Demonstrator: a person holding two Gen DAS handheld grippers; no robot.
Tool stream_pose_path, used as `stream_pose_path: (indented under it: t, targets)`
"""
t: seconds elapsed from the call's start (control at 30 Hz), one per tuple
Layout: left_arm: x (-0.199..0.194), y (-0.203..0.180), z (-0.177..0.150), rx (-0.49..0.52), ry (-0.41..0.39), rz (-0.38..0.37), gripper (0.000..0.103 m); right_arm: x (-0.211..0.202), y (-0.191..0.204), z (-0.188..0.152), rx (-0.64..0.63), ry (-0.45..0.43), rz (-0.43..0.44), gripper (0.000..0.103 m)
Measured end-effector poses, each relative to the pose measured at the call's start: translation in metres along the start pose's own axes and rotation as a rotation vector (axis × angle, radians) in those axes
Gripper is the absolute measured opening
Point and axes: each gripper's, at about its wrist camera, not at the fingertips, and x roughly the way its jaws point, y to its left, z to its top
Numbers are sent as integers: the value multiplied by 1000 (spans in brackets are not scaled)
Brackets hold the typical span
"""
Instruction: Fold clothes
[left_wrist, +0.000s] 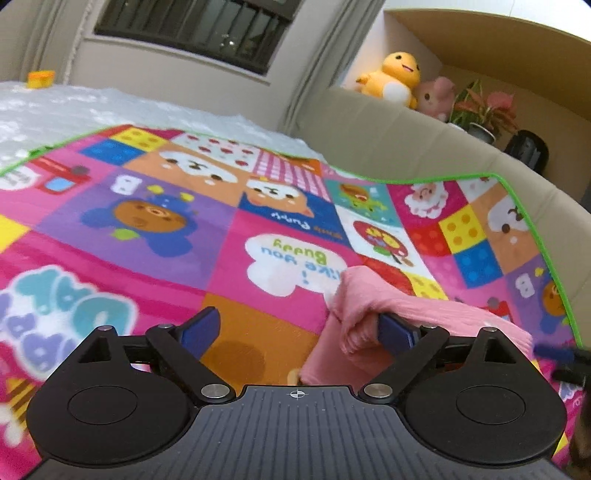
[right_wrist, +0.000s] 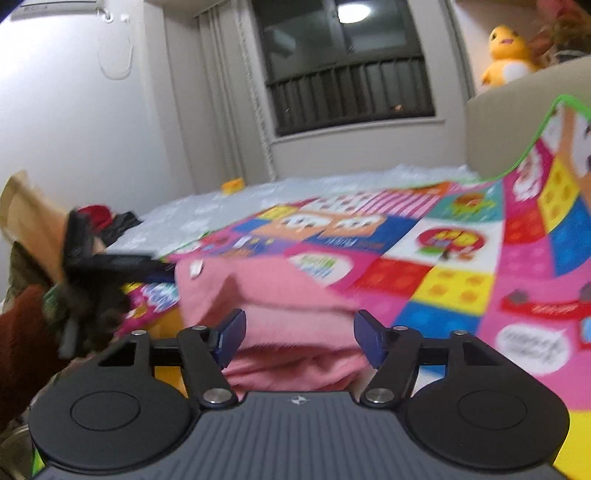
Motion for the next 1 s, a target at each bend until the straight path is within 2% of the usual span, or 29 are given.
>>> stream_pose_path:
  t: [0.03,0.07,0.1,0.27,0.37,0.47,0.53,0.6,0.7,0.8,0.93,1.0]
  targets:
    - [-7,2,-3,-4,3,15,96,0,-4,3,-4,-7,-10,75]
    - [-13,5,-6,-9,11,33,96,1,-8,6,-9,-11,-17,87]
    - [-20,7,-9,-14,19,51,96,6,-12,9,-12,-13,-20,95]
    - [-51,9,-8,-105,6,41,96,63,-35,26,39,31,-11,97]
    - [-52,-18,6,-127,-32,-61,96,107,-45,30,69,72,-41,97]
    - [-31,-54,15,-178,-56,-133,96,150,-46,21,17,174,-71,97]
    - [-10,-80,10,-135,-41,-145,96,155,-40,4,-22,217,-83,97]
    - [9,-100,-4,-40,-10,-84,96,142,-40,-7,9,218,-70,97]
    - [26,-109,-35,70,91,16,96,119,-45,-17,29,241,-53,97]
    - [28,-103,-62,68,160,90,96,99,-49,-18,5,235,-44,97]
    - [20,-94,-70,22,158,96,96,99,-60,-1,97,156,-10,97]
    - [19,-94,-70,28,160,99,96,114,-61,5,129,158,22,97]
